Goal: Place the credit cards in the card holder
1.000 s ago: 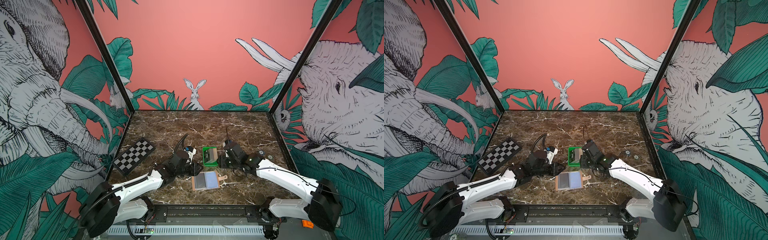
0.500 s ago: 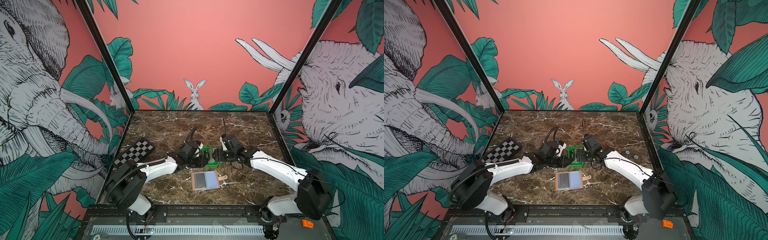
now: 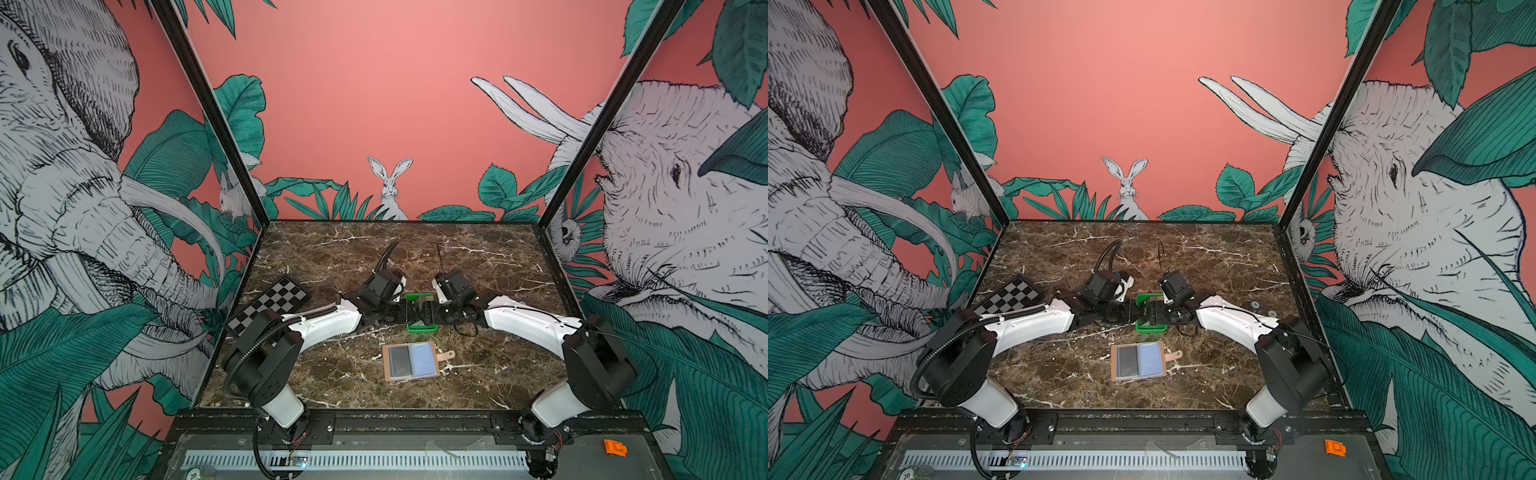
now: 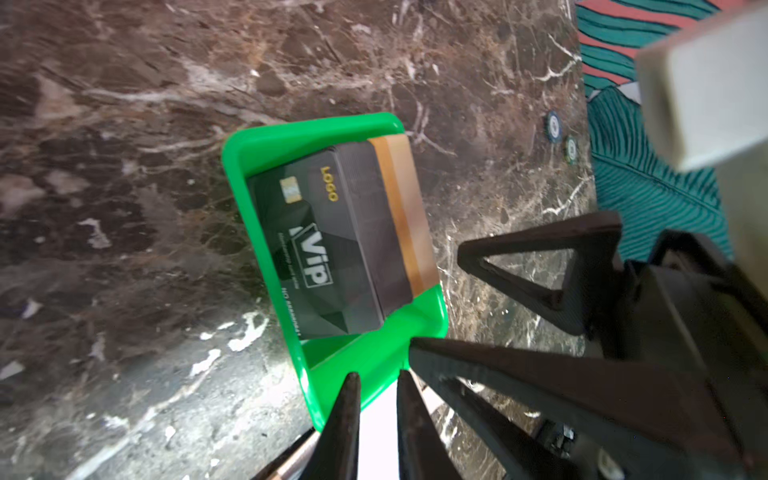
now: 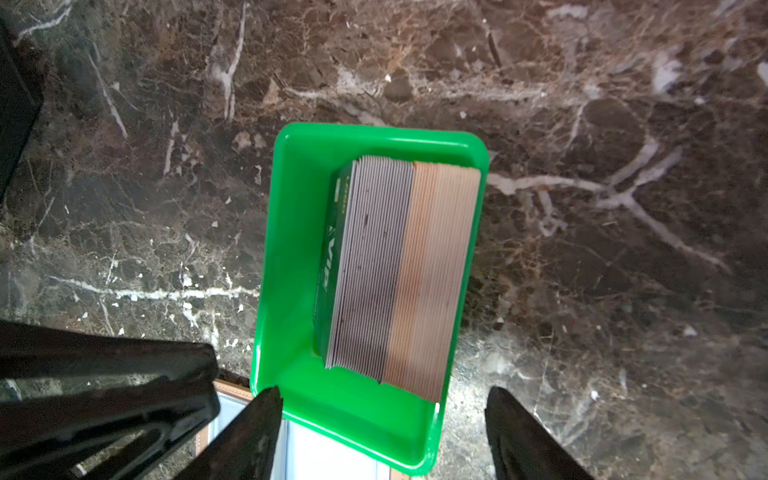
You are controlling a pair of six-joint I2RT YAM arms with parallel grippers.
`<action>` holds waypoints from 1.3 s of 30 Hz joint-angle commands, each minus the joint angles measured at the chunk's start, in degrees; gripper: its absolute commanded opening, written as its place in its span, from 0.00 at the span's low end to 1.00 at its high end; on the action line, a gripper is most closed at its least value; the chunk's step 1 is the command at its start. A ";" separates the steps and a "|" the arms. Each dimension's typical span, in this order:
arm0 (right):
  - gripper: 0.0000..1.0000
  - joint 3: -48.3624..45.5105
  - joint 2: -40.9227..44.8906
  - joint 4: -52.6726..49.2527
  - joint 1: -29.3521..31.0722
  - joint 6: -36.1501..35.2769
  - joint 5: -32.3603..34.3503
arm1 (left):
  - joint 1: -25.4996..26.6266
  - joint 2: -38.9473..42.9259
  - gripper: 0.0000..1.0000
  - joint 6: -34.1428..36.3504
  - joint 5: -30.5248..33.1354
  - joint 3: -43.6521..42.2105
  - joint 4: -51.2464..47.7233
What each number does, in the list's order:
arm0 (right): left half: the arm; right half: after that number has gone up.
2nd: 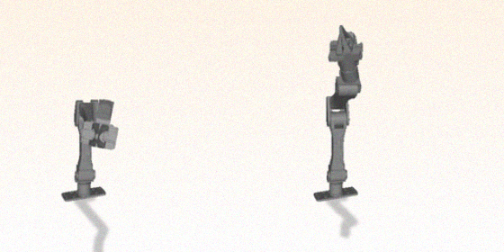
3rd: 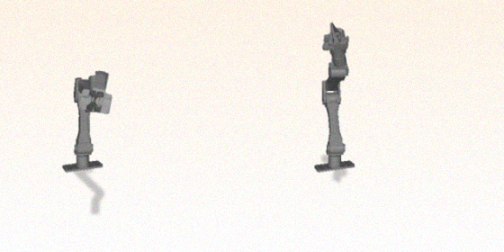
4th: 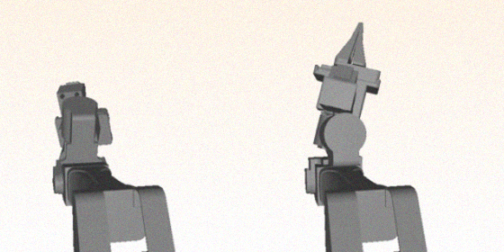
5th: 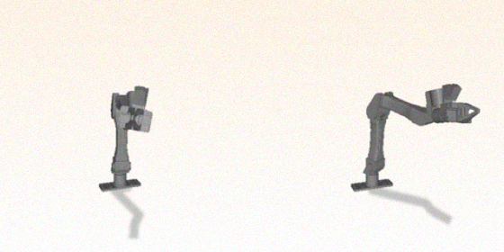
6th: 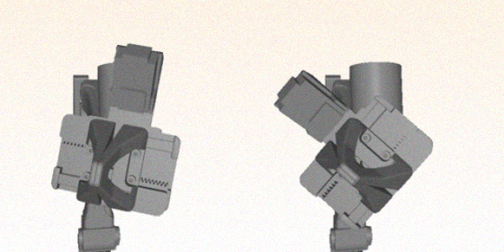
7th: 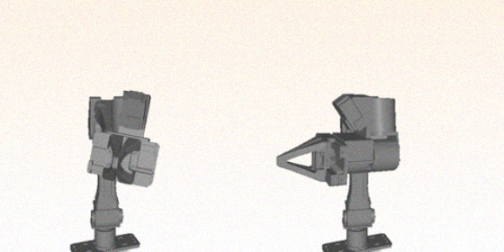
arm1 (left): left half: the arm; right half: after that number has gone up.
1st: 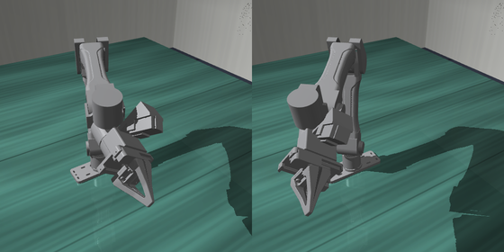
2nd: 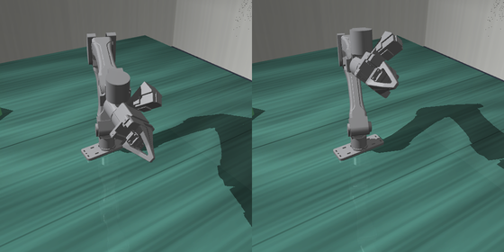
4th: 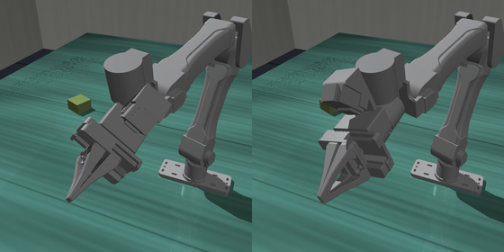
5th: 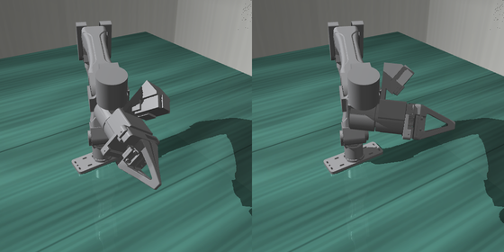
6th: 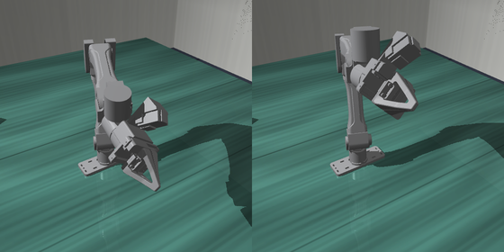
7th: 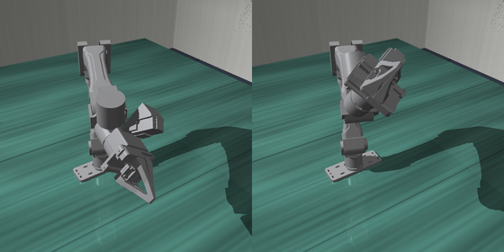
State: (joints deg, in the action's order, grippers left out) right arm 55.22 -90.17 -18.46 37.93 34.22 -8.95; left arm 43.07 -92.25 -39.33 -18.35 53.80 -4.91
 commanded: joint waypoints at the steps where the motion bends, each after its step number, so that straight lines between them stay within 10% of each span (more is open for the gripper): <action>1: 0.77 1.92 -1.06 1.10 -0.31 -0.64 -0.65 | -0.21 -0.39 0.18 0.95 0.64 1.97 -1.95; 39: 0.77 5.16 -8.15 -0.79 -2.99 -1.48 -0.27 | -1.93 -11.31 0.06 4.33 -1.54 9.83 -5.77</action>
State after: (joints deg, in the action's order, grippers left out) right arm 59.00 -98.10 -18.52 35.51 33.78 -9.69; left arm 41.52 -103.68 -35.99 -19.38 62.02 -9.17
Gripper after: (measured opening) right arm 0.771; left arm 0.062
